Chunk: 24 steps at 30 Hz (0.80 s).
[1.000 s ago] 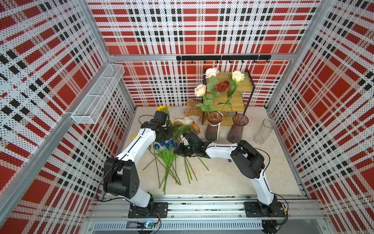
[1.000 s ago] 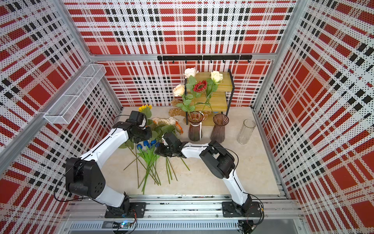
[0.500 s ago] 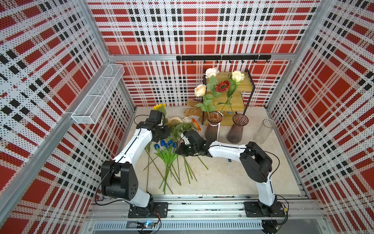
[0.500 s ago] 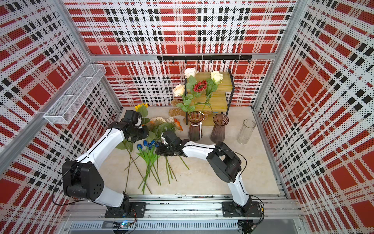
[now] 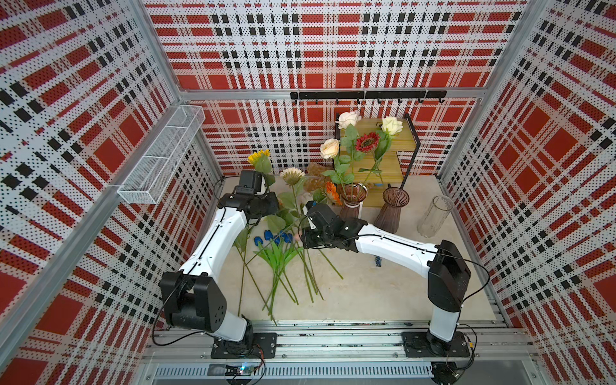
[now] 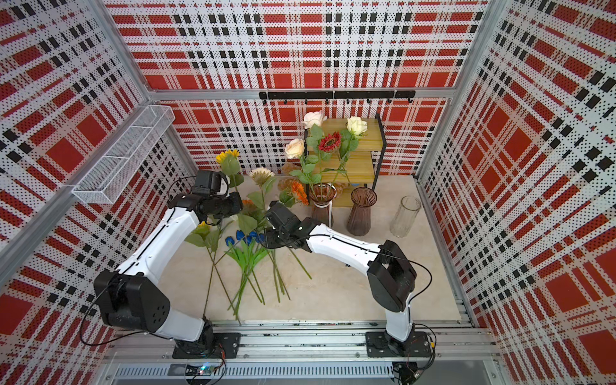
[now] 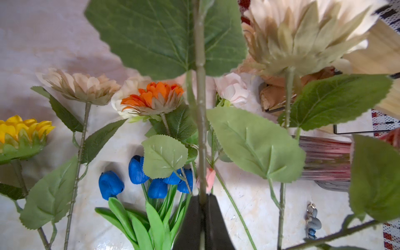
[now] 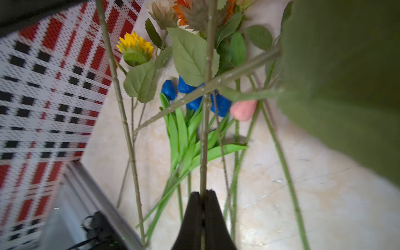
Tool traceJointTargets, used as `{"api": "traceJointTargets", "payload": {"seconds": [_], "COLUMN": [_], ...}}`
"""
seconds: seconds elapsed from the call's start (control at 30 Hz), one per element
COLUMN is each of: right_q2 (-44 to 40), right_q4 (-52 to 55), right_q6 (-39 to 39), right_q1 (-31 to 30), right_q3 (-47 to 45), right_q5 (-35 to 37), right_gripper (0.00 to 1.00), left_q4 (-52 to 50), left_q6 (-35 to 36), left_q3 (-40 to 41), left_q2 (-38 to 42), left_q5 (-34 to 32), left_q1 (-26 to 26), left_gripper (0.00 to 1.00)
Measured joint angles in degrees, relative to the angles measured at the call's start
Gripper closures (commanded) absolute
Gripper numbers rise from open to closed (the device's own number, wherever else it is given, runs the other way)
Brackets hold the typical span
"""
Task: Arrange the flowers in different vases according to their variety
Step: Pick up the flower at the center of the board, then adjust the flower.
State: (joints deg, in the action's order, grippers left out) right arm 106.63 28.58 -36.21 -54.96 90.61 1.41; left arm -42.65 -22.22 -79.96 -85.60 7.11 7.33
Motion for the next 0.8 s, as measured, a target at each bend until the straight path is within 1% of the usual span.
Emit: {"api": "traceJointTargets", "payload": {"seconds": [0.07,0.2,0.4,0.6,0.8], "right_q2": [0.00,-0.02,-1.05,-5.95,-10.01], "right_q4": [2.49,4.20,5.05,4.94,3.76], "right_q6": [3.91,9.25,15.56,19.10,22.36], "right_q1": [-1.27,-2.91,-3.89,-3.89,-3.91], "right_q3": [2.60,6.82,7.48,8.15,10.36], "right_q5": [4.87,10.93,18.34,22.43,25.46], "right_gripper": [1.00,1.00,1.00,1.00,1.00], "left_q4": [0.39,1.07,1.27,1.51,2.05], "left_q6": [0.00,-0.02,-0.02,-0.04,-0.04], "left_q3": [0.00,0.00,-0.02,-0.35,-3.69], "left_q2": [1.09,2.62,4.85,5.07,5.05], "left_q5": [0.00,-0.07,-0.04,0.17,0.22], "left_q1": [-0.22,-0.72,-2.78,-4.22,-4.22], "left_gripper": [1.00,1.00,1.00,1.00,1.00]}}
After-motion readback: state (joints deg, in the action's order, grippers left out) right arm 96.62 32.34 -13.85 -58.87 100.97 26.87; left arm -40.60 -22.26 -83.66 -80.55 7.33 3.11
